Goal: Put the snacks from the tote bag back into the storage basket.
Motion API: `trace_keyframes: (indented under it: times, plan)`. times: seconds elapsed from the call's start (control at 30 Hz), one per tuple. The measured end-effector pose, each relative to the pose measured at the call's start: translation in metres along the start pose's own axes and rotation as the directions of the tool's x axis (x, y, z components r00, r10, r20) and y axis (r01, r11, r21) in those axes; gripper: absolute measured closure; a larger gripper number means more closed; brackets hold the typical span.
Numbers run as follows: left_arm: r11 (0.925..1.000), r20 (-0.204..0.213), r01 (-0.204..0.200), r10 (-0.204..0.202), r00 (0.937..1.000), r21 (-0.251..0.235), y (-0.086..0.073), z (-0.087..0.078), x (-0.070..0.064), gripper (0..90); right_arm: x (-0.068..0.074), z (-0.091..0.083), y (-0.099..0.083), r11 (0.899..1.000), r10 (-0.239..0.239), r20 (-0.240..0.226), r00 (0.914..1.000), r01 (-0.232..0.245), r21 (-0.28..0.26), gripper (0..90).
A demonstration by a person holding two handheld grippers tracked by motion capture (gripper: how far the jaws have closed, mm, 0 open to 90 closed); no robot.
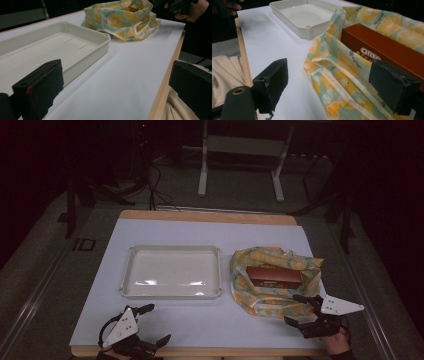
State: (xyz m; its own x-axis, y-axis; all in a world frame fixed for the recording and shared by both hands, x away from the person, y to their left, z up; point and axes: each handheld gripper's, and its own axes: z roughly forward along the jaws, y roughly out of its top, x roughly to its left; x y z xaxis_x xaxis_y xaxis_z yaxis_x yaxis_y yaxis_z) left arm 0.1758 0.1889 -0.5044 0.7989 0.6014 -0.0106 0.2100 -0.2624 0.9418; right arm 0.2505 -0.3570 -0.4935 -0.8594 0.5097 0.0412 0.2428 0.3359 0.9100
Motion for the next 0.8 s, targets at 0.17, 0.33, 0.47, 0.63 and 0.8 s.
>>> trace_keyframes:
  times: [0.17,0.33,0.47,0.63,0.8]
  plan:
    - [1.0000,-0.018,0.004,-0.004,0.9998,-0.008,0.000,-0.001,0.000,0.0,0.000,0.002,0.001,0.998,0.002,-0.025,0.9997,-0.001,0.069,14.0]
    - [0.9999,-0.023,0.003,-0.003,0.9997,-0.015,0.001,-0.003,-0.001,0.0,0.000,0.004,0.003,0.992,0.015,-0.069,0.9975,-0.006,0.127,13.3]
    - [1.0000,-0.012,-0.002,0.002,0.9999,-0.008,0.001,-0.002,-0.003,0.0,0.002,0.004,0.008,0.988,0.002,-0.103,0.9946,0.014,0.157,12.7]
    - [1.0000,-0.007,-0.001,0.001,1.0000,-0.009,0.001,-0.002,-0.003,0.0,0.004,0.002,0.015,0.989,-0.008,-0.136,0.9907,0.028,0.142,12.8]
    - [0.9999,0.000,-0.010,0.010,0.9999,0.002,0.000,-0.002,-0.004,0.0,0.007,-0.001,0.022,0.988,-0.053,-0.145,0.9880,0.073,0.136,12.8]
